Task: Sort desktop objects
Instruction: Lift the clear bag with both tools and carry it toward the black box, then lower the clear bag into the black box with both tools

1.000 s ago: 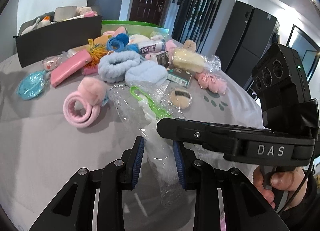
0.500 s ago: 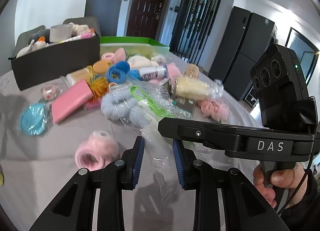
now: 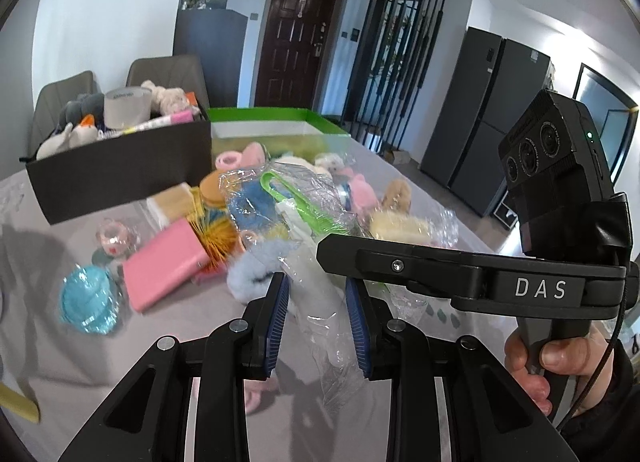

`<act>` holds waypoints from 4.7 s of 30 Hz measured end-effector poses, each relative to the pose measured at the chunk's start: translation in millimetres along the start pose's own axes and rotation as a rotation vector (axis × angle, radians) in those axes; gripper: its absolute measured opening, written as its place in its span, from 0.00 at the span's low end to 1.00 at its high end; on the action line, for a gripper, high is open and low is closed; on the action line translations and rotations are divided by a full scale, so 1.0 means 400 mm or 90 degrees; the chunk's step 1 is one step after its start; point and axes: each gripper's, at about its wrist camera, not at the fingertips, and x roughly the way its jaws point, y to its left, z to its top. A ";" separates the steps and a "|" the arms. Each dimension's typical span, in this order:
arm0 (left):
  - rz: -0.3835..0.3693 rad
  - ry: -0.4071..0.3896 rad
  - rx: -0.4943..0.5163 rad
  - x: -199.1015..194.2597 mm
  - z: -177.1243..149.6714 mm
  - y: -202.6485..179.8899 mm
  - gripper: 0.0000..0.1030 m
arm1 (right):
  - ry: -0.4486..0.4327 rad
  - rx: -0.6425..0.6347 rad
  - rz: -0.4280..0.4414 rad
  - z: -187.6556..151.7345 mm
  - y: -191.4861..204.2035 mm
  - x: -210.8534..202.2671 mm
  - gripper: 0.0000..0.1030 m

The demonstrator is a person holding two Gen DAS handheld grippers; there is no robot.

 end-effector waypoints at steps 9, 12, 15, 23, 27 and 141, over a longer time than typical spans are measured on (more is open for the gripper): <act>0.020 -0.030 -0.002 -0.035 0.062 0.044 0.29 | -0.009 -0.025 0.018 0.072 0.050 0.023 0.24; 0.024 -0.038 -0.006 -0.046 0.078 0.066 0.29 | -0.009 -0.035 0.023 0.093 0.068 0.038 0.24; 0.029 -0.047 -0.010 -0.056 0.093 0.088 0.29 | -0.008 -0.043 0.027 0.112 0.086 0.055 0.24; 0.045 -0.070 -0.015 -0.082 0.140 0.142 0.29 | -0.010 -0.069 0.038 0.170 0.138 0.104 0.24; 0.053 -0.080 -0.013 -0.094 0.165 0.167 0.29 | -0.016 -0.077 0.048 0.201 0.161 0.126 0.24; 0.186 -0.071 -0.147 0.172 0.464 0.864 0.29 | 0.037 -0.072 0.114 0.677 0.197 0.906 0.25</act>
